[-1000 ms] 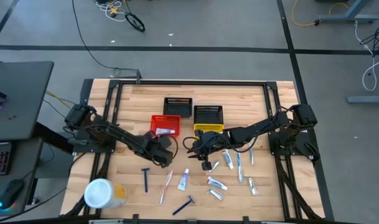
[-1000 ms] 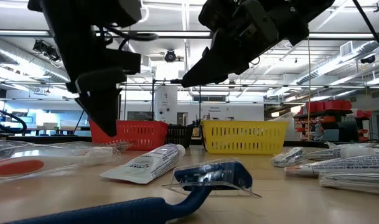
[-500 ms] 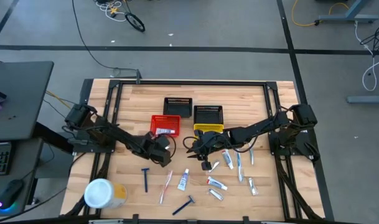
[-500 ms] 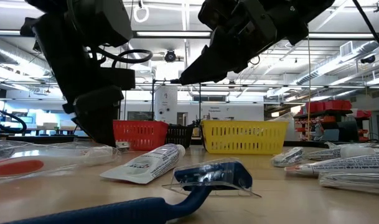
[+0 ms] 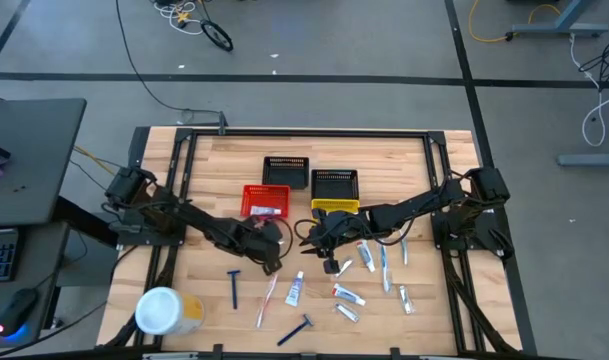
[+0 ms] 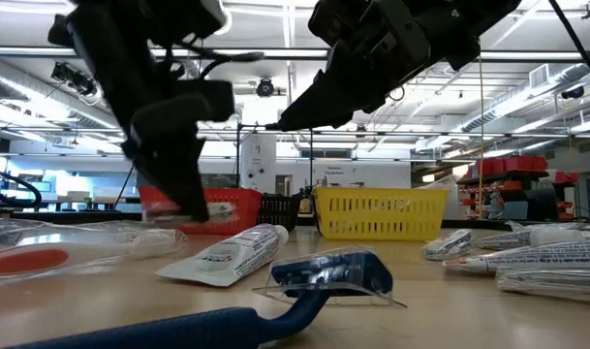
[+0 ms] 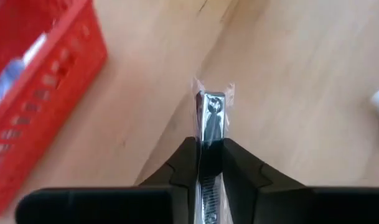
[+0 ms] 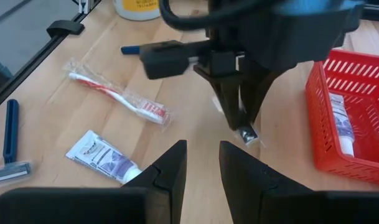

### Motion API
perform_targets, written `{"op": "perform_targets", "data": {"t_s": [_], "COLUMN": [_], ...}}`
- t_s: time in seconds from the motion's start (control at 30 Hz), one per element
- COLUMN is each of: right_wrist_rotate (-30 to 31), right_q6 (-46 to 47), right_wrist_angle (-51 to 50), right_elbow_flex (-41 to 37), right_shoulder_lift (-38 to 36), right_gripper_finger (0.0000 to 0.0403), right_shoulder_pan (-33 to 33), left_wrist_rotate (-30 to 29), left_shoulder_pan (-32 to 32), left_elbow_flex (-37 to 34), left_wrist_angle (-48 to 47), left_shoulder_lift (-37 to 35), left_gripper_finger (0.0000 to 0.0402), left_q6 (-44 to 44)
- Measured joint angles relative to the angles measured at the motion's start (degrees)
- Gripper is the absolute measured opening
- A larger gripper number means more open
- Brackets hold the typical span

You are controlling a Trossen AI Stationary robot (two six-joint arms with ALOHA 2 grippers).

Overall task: Pick & Place Travel size toiletries
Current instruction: Put the silver nail cutter into the left black bin

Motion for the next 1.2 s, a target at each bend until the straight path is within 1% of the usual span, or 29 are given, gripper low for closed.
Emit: {"op": "perform_targets", "data": {"t_s": [0.1, 0.17, 0.33, 0.4, 0.47, 0.57, 0.63, 0.73, 0.8, 0.9, 0.97, 1.03, 1.1, 1.2], "right_wrist_rotate": [-0.01, -0.05, -0.14, -0.13, -0.12, -0.07, -0.07, -0.05, 0.2, 4.85, 7.86, 9.75, 11.5, 13.98], "right_q6": [-0.01, 0.07, 3.52, 3.48, 3.49, 3.49, 3.48, 3.39, 2.43, -0.45, -1.14, -2.96, -5.91, -7.56], "right_wrist_angle": [-0.02, -0.05, -1.98, -4.46, -7.11, -9.27, -9.61, -9.07, -8.97, -8.04, -7.22, -6.23, -5.49, -4.85], "right_elbow_flex": [0.0, 0.0, 0.0, 0.0, 0.0, 0.0, 0.0, 0.0, 0.0, 0.0, 0.0, 0.0, 0.0, 0.0], "right_shoulder_lift": [0.0, 0.0, -0.02, -0.02, -0.02, -0.02, -0.02, -0.04, -0.04, -0.04, -0.04, -0.04, -0.04, -0.04], "right_gripper_finger": [0.0103, 0.0103, 0.0103, 0.0103, 0.0103, 0.0103, 0.0103, 0.0103, 0.0103, 0.0103, 0.0103, 0.0103, 0.0103, 0.0103], "right_shoulder_pan": [0.0, 0.0, 0.0, 0.0, 0.0, 0.0, 0.0, 0.0, 0.0, 0.0, 0.0, 0.0, -0.02, -0.02], "left_wrist_rotate": [-0.47, -1.68, -8.05, -9.87, -10.08, -8.7, -6.36, -2.1, -1.33, 0.28, 3.05, 6.45, 9.12, 10.85], "left_shoulder_pan": [0.58, 1.32, 5.3, 7.73, 10.6, 15.84, 19.99, 26.02, 29.41, 33.6, 36.0, 37.96, 39.4, 41.07], "left_elbow_flex": [3.14, 5.79, 13.3, 15.62, 17.28, 19.12, 19.19, 19.17, 19.1, 19.1, 19.1, 19.05, 17.92, 16.55], "left_wrist_angle": [-1.32, -3.87, -14.84, -16.94, -16.86, -16.43, -15.68, -15.56, -15.71, -14.59, -14.38, -14.2, -11.78, -9.81], "left_shoulder_lift": [0.0, -0.11, -0.13, -0.15, -0.15, -0.17, -0.17, 0.25, 0.28, 0.28, 0.28, 0.28, 0.26, 0.26], "left_gripper_finger": [0.0073, 0.0078, 0.0063, 0.006, 0.0062, 0.0072, 0.0074, 0.0073, 0.0071, 0.0073, 0.0077, 0.008, 0.0082, 0.0082], "left_q6": [3.37, 6.09, 13.59, 17.9, 22.55, 29.64, 33.51, 35.64, 37.62, 41.16, 43.7, 46.91, 50.44, 55.08]}}
